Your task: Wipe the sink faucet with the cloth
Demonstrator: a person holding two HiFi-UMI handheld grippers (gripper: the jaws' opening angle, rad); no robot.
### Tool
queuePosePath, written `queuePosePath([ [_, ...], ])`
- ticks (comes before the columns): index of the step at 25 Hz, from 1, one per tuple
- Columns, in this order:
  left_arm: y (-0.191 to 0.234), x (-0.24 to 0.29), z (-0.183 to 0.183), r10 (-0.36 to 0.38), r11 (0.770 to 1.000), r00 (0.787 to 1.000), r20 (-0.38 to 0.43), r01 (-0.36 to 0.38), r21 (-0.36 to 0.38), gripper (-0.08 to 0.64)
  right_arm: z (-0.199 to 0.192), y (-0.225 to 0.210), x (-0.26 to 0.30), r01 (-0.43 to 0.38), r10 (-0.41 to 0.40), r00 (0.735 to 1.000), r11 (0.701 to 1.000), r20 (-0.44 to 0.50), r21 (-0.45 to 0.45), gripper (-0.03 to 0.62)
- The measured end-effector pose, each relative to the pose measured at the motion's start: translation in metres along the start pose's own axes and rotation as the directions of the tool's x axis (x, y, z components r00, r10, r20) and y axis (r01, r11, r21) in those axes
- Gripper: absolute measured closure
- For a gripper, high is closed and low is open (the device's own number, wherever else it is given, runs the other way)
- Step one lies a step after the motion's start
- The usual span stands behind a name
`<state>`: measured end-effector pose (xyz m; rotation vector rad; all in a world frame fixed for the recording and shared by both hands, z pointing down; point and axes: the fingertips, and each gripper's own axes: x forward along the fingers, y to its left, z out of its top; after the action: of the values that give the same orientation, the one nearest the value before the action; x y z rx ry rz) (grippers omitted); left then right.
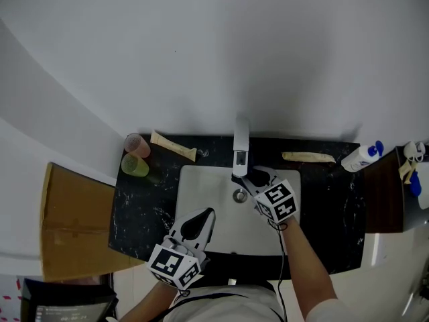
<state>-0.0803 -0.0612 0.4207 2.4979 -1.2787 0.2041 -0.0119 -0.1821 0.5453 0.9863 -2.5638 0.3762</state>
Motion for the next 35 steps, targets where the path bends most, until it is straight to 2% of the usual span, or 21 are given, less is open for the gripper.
queuePosePath([
  [3, -0.001, -0.002, -0.005, -0.013, 1.0, 1.0, 0.018, 0.013, -0.001, 0.56, 0.009, -0.018, 0.006, 0.057, -0.056, 0.998, 0.997, 0.013, -0.043, 0.515],
  [8, 0.0, -0.009, -0.004, 0.0, 1.0, 1.0, 0.002, 0.0, -0.006, 0.56, 0.02, -0.017, 0.014, 0.079, -0.073, 0.997, 0.979, 0.035, -0.186, 0.515],
  [11, 0.001, -0.013, -0.012, -0.006, 1.0, 1.0, 0.01, 0.006, -0.005, 0.56, 0.022, -0.012, 0.012, 0.078, -0.068, 0.996, 0.979, 0.057, -0.19, 0.515],
  [18, -0.002, -0.017, -0.01, -0.013, 1.0, 1.0, 0.023, 0.013, 0.001, 0.56, 0.007, 0.03, -0.022, 0.009, 0.001, 0.998, 0.984, 0.058, -0.18, 0.515],
  [22, -0.001, -0.014, -0.012, -0.016, 1.0, 1.0, 0.016, 0.016, -0.004, 0.56, 0.007, 0.05, -0.027, -0.017, 0.029, 0.999, 0.973, 0.046, -0.231, 0.515],
  [24, -0.001, -0.015, -0.012, -0.016, 1.0, 1.0, 0.017, 0.016, -0.003, 0.56, 0.005, 0.044, -0.02, 0.002, 0.005, 0.999, 0.975, 0.032, -0.223, 0.515],
  [27, 0.0, -0.018, -0.012, -0.012, 1.0, 1.0, 0.018, 0.012, -0.001, 0.56, 0.003, 0.018, -0.008, 0.074, -0.071, 0.997, 0.975, 0.024, -0.208, 0.515],
  [31, 0.003, -0.024, -0.014, 0.006, 1.0, 1.0, 0.0, -0.006, 0.004, 0.56, 0.019, -0.021, 0.009, 0.159, -0.167, 0.986, 0.937, 0.001, -0.312, 0.515],
  [33, 0.003, -0.027, -0.015, 0.011, 1.0, 1.0, -0.004, -0.011, 0.004, 0.56, 0.023, -0.027, 0.014, 0.162, -0.175, 0.985, 0.925, -0.007, -0.343, 0.515],
  [35, 0.001, -0.028, -0.015, 0.012, 1.0, 1.0, -0.003, -0.012, 0.004, 0.56, 0.023, -0.02, 0.012, 0.14, -0.148, 0.989, 0.926, 0.003, -0.349, 0.515],
])
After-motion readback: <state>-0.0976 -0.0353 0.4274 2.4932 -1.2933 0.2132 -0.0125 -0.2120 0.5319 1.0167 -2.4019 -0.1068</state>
